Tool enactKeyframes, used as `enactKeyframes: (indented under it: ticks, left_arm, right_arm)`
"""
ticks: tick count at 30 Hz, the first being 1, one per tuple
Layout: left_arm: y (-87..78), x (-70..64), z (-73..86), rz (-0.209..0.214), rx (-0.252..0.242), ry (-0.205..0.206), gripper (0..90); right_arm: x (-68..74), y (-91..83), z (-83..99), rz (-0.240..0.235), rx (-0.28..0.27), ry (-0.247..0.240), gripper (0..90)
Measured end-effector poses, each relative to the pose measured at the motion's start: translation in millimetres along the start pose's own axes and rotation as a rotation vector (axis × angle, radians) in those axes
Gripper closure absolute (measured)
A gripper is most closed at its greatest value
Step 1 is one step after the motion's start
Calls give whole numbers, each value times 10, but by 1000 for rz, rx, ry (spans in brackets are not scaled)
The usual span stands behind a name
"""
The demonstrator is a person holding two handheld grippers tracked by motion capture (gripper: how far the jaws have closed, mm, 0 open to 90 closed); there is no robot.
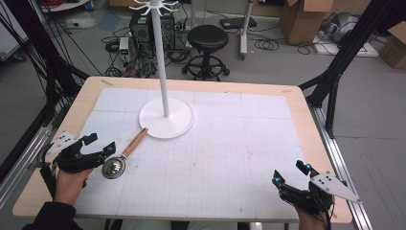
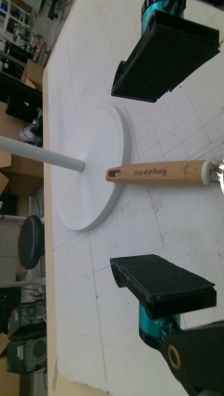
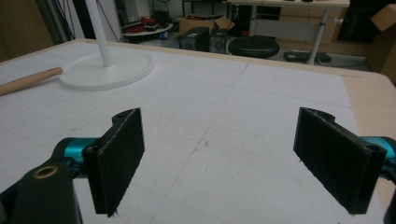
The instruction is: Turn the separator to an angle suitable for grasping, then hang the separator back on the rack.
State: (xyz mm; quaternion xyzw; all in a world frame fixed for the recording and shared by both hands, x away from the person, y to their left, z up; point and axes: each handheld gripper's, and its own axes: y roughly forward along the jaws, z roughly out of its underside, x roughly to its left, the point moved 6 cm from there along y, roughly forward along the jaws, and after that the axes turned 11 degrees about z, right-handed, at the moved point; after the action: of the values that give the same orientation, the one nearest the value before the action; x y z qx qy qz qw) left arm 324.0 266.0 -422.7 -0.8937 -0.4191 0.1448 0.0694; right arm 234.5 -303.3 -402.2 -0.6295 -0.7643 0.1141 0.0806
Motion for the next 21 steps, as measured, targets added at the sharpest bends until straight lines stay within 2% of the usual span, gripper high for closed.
enactKeyframes:
  ticks: [2,3,7,8,12,15,18,21]
  left_arm:
    - [-12,-17,-8,7,-4,12,158]
    - [-16,-46,-12,27,-8,22,158]
    - [-20,-94,-22,52,-16,36,175]
    - [-18,-106,-20,56,-15,35,175]
    - [-8,-123,0,64,13,24,175]
    - [-4,-131,-4,79,6,20,204]
    - [1,-126,-20,85,-16,5,181]
    - [8,-121,-8,82,-1,9,170]
  right_arm:
    - [-5,-5,-8,4,-5,5,150]
    - [-26,-6,-20,19,-20,-11,150]
    - [-22,-6,-24,4,0,-10,155]
    - [-18,-14,-35,11,-2,-16,154]
    - [1,-24,-62,6,-10,13,155]
    - [-1,-32,-69,8,-11,17,155]
    - [-16,-13,-53,5,-5,24,155]
    - [-14,-8,-49,4,-1,31,155]
